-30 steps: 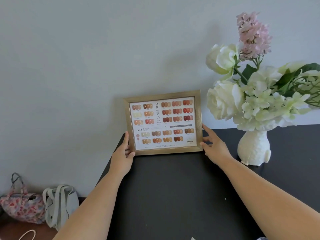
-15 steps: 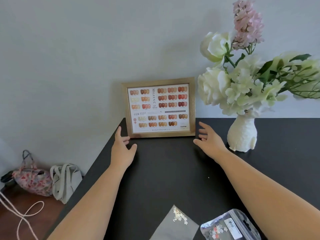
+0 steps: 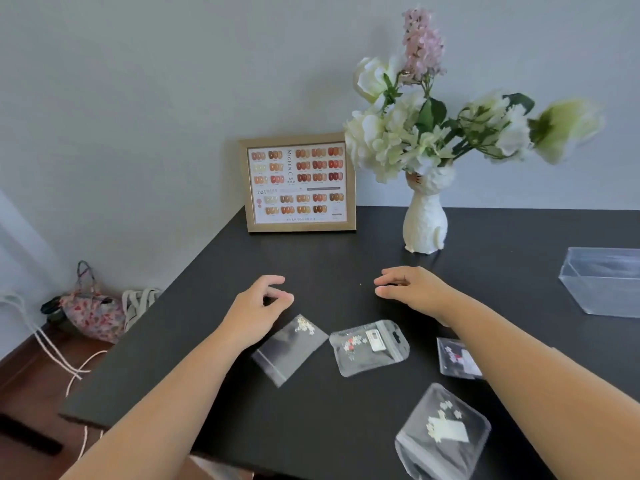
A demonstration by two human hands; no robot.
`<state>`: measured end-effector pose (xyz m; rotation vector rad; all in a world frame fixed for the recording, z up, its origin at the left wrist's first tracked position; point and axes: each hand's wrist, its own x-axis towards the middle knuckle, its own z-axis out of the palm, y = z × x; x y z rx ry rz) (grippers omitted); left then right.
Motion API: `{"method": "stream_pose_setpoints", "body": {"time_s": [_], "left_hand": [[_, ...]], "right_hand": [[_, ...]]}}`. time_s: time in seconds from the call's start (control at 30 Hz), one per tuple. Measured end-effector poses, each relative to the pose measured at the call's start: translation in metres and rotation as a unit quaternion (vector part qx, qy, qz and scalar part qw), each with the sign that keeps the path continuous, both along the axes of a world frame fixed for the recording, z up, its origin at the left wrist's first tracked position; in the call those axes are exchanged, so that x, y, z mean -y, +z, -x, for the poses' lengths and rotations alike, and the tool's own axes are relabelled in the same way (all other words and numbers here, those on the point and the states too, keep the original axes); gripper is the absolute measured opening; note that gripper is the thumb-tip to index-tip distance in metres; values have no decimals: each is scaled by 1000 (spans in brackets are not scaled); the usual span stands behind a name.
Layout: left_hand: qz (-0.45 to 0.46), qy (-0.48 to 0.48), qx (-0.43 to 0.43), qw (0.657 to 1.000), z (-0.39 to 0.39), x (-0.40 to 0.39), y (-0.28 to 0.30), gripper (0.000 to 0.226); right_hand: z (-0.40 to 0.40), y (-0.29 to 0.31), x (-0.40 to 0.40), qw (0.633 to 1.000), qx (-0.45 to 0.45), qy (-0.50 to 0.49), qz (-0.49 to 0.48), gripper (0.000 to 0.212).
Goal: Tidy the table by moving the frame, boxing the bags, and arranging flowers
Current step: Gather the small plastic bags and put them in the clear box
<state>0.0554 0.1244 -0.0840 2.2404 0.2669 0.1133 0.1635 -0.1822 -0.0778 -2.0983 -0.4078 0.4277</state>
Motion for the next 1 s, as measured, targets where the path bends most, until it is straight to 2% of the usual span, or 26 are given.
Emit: {"method": "stream_pose_setpoints", "body": {"time_s": [0.07,0.2,0.3,0.4,0.57,0.67,0.8,1.0], "left_hand": [[-57,-11,-20,998,18,12,5,40],[-154,-14,-101,983,48,35,17,88],[-207,6,-167,964,60,49,24,109],[-217,22,-197,956,65,57,26,100],[-158,62,-201,965,70,64,34,73],[-114,86,-169,975,70,67,34,79],[-10,117,-107,987,69,78,28,82],[70,119,-2,990,56,126,26,63]], "right_hand": [[18,3,10,999,10,29,31,33],[47,8,18,989,25,99,112,72],[62,7,20,973,43,156,167,79],[71,6,20,974,51,154,157,68],[79,12,22,985,72,113,111,50],[81,16,29,987,89,106,78,37],[84,19,44,990,118,69,37,16],[90,23,73,991,129,6,-24,13]]}}
